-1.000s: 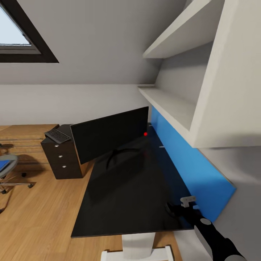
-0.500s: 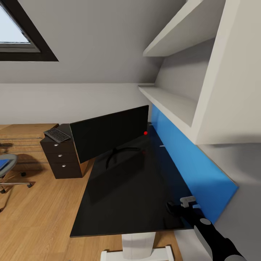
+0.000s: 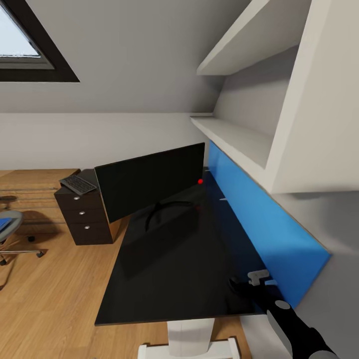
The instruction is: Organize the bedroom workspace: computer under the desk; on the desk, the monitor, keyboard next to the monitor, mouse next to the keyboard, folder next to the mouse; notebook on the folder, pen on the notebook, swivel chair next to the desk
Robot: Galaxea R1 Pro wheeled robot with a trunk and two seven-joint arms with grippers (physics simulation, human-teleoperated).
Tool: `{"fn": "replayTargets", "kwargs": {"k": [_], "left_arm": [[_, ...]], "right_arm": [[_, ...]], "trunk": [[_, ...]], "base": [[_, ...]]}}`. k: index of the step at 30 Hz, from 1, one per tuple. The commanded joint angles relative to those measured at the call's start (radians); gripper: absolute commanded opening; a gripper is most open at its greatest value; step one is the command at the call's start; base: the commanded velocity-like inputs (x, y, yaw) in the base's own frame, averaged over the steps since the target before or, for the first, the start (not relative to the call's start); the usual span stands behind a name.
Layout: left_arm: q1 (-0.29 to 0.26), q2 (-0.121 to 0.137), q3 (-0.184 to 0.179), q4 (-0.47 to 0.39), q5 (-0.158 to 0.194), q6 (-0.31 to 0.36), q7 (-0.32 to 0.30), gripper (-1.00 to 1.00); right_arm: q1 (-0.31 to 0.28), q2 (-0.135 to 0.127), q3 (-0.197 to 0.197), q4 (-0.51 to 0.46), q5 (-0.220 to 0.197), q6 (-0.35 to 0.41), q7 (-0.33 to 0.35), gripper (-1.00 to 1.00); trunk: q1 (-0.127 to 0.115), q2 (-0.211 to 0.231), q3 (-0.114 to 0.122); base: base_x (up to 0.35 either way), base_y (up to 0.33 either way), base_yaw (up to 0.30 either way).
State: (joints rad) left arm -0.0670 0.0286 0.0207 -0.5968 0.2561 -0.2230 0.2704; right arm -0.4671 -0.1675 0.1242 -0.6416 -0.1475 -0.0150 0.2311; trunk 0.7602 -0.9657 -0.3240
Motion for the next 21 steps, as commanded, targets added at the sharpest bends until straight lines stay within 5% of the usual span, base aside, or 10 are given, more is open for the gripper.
{"fn": "replayTargets", "kwargs": {"k": [1,21], "left_arm": [[-0.001,0.0,-0.002,0.0,0.009,-0.004,0.001,1.0],[-0.001,0.0,-0.002,0.0,0.009,-0.004,0.001,1.0]], "right_arm": [[-0.001,-0.001,0.005,0.0,-0.01,-0.001,0.0,1.0],[-0.001,-0.001,0.005,0.002,-0.01,0.003,-0.001,1.0]], "trunk": [[0.004,-0.008,-0.004],[0.081,-0.148,-0.067]], "base": [[0.0,0.0,0.0],[0.0,0.0,0.0]]}}
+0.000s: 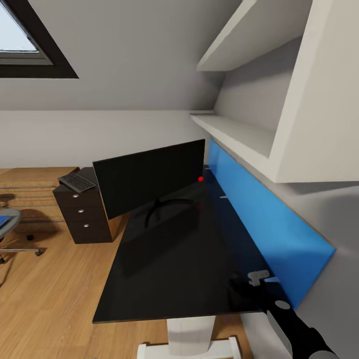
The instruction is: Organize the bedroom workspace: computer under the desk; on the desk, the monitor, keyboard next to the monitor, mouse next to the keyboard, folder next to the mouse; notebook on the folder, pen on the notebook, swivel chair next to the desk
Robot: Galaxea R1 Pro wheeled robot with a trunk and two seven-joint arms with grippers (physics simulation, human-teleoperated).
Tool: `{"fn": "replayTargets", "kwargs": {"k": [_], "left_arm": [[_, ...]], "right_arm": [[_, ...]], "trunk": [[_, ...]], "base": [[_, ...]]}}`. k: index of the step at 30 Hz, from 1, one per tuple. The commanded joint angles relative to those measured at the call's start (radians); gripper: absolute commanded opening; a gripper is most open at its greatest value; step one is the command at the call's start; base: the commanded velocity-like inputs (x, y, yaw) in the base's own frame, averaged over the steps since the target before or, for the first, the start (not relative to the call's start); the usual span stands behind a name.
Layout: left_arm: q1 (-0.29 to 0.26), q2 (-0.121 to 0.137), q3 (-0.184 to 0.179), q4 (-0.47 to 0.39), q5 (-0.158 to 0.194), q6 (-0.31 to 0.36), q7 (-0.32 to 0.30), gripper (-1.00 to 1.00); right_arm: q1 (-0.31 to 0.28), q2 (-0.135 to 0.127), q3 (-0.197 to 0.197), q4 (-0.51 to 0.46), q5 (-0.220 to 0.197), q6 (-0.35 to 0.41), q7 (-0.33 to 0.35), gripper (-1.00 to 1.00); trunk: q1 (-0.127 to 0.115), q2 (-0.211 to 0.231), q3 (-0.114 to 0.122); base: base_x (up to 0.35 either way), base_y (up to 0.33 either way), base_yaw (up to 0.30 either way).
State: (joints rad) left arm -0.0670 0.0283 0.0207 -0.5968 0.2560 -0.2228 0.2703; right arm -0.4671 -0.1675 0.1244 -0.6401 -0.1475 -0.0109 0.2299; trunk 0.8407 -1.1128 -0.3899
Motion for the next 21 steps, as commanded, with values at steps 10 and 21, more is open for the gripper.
{"fn": "replayTargets", "kwargs": {"k": [10,21], "left_arm": [[-0.001,-0.001,-0.002,0.0,0.009,-0.004,0.001,1.0],[-0.001,0.001,-0.002,0.0,0.009,-0.004,0.001,1.0]], "right_arm": [[-0.001,-0.001,0.005,0.0,-0.01,0.016,0.0,1.0],[-0.001,-0.001,0.006,0.0,-0.01,0.017,0.0,1.0]], "trunk": [[0.038,-0.071,-0.033],[0.046,-0.085,-0.039]], "base": [[0.0,0.0,0.0],[0.0,0.0,0.0]]}}
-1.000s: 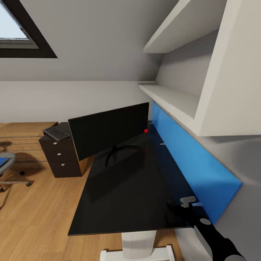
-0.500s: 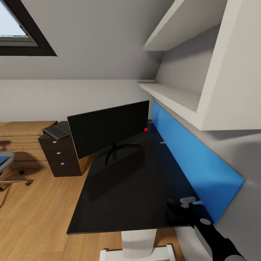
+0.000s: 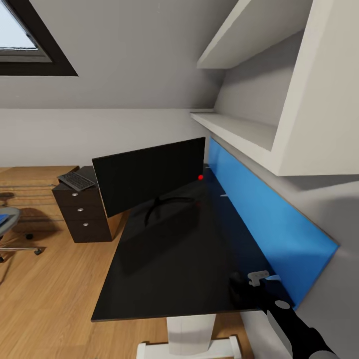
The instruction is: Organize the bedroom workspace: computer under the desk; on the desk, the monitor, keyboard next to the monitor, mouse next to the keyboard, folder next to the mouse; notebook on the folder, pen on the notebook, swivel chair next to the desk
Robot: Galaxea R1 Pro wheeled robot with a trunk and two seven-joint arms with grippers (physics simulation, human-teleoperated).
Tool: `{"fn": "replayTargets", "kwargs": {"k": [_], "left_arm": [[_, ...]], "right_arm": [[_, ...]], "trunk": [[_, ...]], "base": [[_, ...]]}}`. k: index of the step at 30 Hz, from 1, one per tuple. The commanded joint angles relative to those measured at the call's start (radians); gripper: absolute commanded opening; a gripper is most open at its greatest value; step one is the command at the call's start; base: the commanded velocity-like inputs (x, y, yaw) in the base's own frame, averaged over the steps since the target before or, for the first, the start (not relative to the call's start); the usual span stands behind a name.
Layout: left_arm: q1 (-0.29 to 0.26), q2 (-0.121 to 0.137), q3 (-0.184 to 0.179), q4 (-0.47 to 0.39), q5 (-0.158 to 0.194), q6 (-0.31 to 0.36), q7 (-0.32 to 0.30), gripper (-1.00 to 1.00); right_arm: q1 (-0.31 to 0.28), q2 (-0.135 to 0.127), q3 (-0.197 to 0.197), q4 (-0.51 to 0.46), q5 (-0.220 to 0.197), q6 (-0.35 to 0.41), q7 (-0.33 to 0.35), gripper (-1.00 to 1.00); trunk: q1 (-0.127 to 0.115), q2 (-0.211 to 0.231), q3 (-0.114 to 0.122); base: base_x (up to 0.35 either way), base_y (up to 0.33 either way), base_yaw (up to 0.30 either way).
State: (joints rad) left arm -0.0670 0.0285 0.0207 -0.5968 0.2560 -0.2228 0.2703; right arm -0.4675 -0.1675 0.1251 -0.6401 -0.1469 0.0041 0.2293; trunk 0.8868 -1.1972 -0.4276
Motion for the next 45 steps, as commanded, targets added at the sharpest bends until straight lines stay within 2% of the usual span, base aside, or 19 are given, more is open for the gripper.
{"fn": "replayTargets", "kwargs": {"k": [1,18,19,45], "left_arm": [[-0.001,0.0,-0.002,0.0,0.009,-0.004,0.001,1.0],[-0.001,-0.001,-0.002,0.0,0.01,-0.004,0.002,1.0],[-0.001,-0.001,-0.002,0.0,0.011,-0.004,0.002,1.0],[-0.001,0.001,-0.002,0.0,0.009,-0.004,0.001,1.0]], "right_arm": [[0.0,-0.001,0.005,0.0,-0.011,0.002,0.001,1.0],[0.0,-0.001,0.005,-0.001,-0.011,0.003,0.002,1.0],[0.0,-0.001,0.005,-0.001,-0.011,0.003,0.002,-1.0],[0.0,-0.001,0.005,-0.008,-0.013,0.002,0.005,-1.0]], "trunk": [[0.0,-0.001,-0.001],[0.012,-0.022,-0.011],[0.012,-0.022,-0.011],[0.012,-0.022,-0.011]], "base": [[0.0,0.0,0.0],[0.0,0.0,0.0],[0.0,0.0,0.0],[0.0,0.0,0.0]]}}
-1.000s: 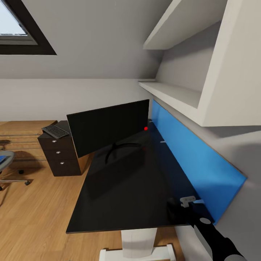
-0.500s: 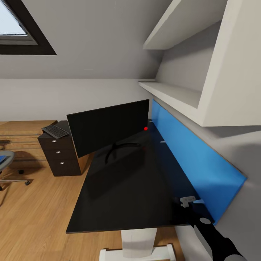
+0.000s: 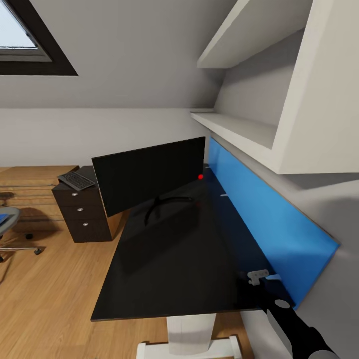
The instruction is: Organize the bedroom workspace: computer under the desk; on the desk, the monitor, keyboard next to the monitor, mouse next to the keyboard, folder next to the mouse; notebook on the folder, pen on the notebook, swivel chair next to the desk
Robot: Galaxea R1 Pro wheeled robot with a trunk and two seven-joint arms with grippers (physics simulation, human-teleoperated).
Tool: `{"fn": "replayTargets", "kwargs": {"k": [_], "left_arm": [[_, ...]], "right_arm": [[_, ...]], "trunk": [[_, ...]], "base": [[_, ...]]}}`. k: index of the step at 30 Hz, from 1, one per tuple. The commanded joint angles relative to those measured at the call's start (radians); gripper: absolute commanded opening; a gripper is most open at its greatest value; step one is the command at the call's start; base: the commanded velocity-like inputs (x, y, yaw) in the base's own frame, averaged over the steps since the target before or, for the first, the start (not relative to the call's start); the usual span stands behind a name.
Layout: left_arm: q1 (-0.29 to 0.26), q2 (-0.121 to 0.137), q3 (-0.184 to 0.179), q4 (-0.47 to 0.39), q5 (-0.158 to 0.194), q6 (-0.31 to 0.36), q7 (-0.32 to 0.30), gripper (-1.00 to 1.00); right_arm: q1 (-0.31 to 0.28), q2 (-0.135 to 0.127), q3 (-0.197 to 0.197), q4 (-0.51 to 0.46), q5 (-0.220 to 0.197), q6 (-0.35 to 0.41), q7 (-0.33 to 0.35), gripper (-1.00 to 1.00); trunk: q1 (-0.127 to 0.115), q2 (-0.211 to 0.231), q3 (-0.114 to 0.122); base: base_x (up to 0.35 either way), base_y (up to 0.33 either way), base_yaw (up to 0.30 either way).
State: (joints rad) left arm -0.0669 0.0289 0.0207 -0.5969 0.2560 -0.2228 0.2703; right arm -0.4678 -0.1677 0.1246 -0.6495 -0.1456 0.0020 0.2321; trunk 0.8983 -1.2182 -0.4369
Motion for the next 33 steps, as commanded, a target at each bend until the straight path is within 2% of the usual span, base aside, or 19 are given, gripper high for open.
{"fn": "replayTargets", "kwargs": {"k": [1,13,19,20,21,25,27,28,30,33], "left_arm": [[-0.001,0.0,-0.002,0.0,0.009,-0.006,0.001,1.0],[-0.001,-0.001,-0.002,0.0,0.008,-0.004,0.002,1.0],[-0.001,-0.001,-0.003,0.0,0.008,-0.004,0.002,1.0],[-0.001,-0.001,-0.003,0.0,0.008,-0.003,0.002,1.0],[-0.001,-0.002,-0.004,0.0,0.008,-0.002,0.001,1.0],[-0.001,-0.002,-0.005,0.001,0.007,-0.002,0.001,1.0],[-0.001,-0.003,-0.006,0.004,0.007,-0.002,0.001,1.0],[-0.001,-0.003,-0.006,0.004,0.007,-0.003,0.001,1.0],[-0.001,-0.003,-0.006,0.006,0.007,-0.006,-0.001,1.0],[-0.001,-0.003,-0.007,0.006,0.007,-0.008,-0.001,1.0]], "right_arm": [[0.0,-0.002,0.006,-0.006,-0.013,0.003,0.001,-1.0],[0.0,0.0,0.008,-0.078,-0.012,0.022,-0.005,-1.0],[0.002,0.015,0.007,-0.163,-0.011,0.106,-0.037,-1.0],[0.004,0.023,0.007,-0.195,-0.011,0.131,-0.059,-1.0],[0.008,0.042,0.007,-0.263,-0.011,0.18,-0.131,-1.0],[0.017,0.075,0.016,-0.32,-0.012,0.237,-0.246,-1.0],[0.022,0.109,0.04,-0.34,-0.012,0.274,-0.333,-1.0],[0.023,0.116,0.049,-0.343,-0.012,0.279,-0.352,-1.0],[0.029,0.151,0.107,-0.35,-0.013,0.294,-0.436,-1.0],[0.037,0.173,0.189,-0.353,-0.014,0.299,-0.481,-1.0]], "trunk": [[-0.004,0.006,0.002],[-0.05,0.09,0.04],[-0.069,0.125,0.055],[-0.069,0.125,0.055],[-0.069,0.125,0.055],[-0.069,0.125,0.055],[-0.069,0.125,0.055],[-0.069,0.125,0.055],[-0.069,0.125,0.055],[-0.069,0.125,0.055]], "base": [[0.0,0.0,0.0],[0.0,0.0,0.0],[0.0,0.0,0.0],[0.0,0.0,0.0],[0.0,0.0,0.0],[0.0,0.0,0.0],[0.0,0.0,0.0],[0.0,0.0,0.0],[-0.007,0.0,0.0],[-0.107,0.071,0.0]]}}
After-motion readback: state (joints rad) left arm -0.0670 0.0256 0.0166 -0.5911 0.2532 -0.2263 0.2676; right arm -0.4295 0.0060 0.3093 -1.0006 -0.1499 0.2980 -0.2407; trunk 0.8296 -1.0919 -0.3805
